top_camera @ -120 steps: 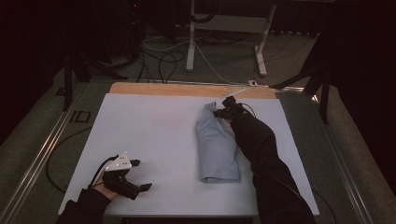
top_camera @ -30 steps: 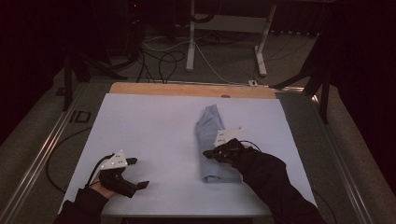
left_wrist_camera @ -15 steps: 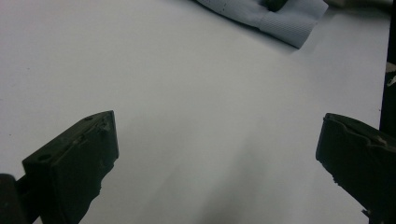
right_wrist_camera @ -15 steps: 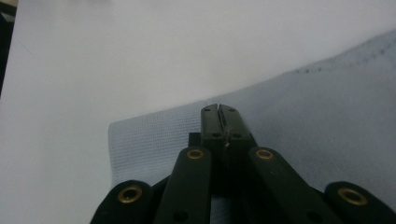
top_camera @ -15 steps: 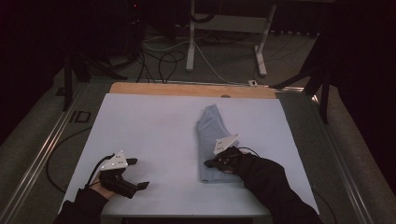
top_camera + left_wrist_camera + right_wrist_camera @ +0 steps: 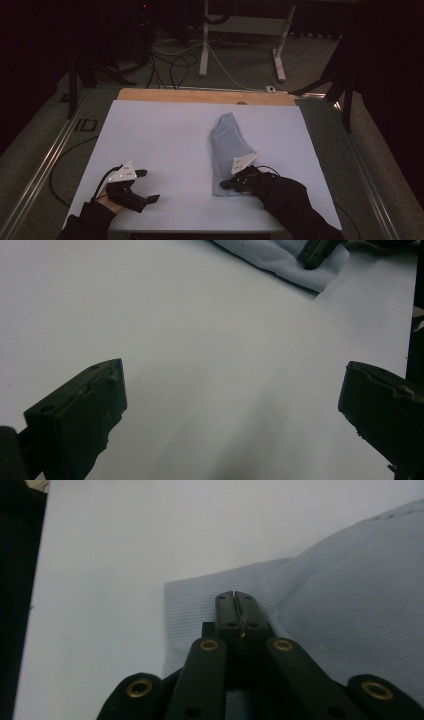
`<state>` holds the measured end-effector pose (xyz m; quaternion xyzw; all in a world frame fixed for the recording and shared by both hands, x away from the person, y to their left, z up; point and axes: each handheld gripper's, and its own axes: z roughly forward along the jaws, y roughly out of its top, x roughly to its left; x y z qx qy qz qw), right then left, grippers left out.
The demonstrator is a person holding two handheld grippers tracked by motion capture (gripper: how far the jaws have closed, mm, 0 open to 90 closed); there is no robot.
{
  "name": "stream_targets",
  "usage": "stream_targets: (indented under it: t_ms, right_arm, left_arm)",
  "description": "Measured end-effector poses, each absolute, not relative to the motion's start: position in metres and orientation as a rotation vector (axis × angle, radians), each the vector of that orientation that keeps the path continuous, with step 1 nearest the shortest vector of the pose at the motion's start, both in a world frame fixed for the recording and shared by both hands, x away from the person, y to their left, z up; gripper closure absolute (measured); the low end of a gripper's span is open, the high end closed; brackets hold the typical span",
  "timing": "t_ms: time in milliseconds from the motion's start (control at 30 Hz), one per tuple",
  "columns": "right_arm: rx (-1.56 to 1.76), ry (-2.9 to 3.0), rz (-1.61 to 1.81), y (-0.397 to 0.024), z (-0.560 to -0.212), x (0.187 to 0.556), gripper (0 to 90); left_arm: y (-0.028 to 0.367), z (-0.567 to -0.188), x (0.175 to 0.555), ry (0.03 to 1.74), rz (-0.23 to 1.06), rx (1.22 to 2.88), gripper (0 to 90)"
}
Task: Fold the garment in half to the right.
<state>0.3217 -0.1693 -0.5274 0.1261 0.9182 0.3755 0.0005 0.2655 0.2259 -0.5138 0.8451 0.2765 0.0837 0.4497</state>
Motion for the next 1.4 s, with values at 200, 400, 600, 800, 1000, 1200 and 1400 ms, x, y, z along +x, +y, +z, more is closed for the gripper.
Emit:
stream_targets:
  t_ms: [200, 400, 600, 800, 1000, 1200, 1400]
  right_arm:
    - [0.363, 2.899, 1.179, -0.170, -0.527, 0.314, 90.0]
    - [0.346, 2.910, 1.196, -0.171, -0.528, 0.312, 90.0]
    - [0.338, 2.904, 1.188, -0.171, -0.529, 0.312, 90.0]
    - [0.337, 2.898, 1.189, -0.170, -0.528, 0.312, 90.0]
    - [0.397, 2.892, 1.189, -0.170, -0.525, 0.315, 90.0]
    - [0.421, 2.846, 1.216, -0.170, -0.511, 0.317, 85.1]
    - [0.436, 2.786, 1.245, -0.174, -0.500, 0.320, 66.9]
  left_arm:
    - [0.226, -0.513, 0.265, 0.682, 0.210, 2.091, 0.5]
    - [0.225, -0.514, 0.265, 0.683, 0.205, 2.090, 0.5]
    - [0.224, -0.514, 0.266, 0.682, 0.193, 2.088, 0.5]
    - [0.224, -0.514, 0.265, 0.668, 0.203, 2.096, 0.5]
    - [0.224, -0.513, 0.265, 0.662, 0.208, 2.094, 0.5]
    - [0.225, -0.512, 0.264, 0.657, 0.217, 2.094, 0.5]
    - [0.226, -0.512, 0.264, 0.658, 0.218, 2.093, 0.5]
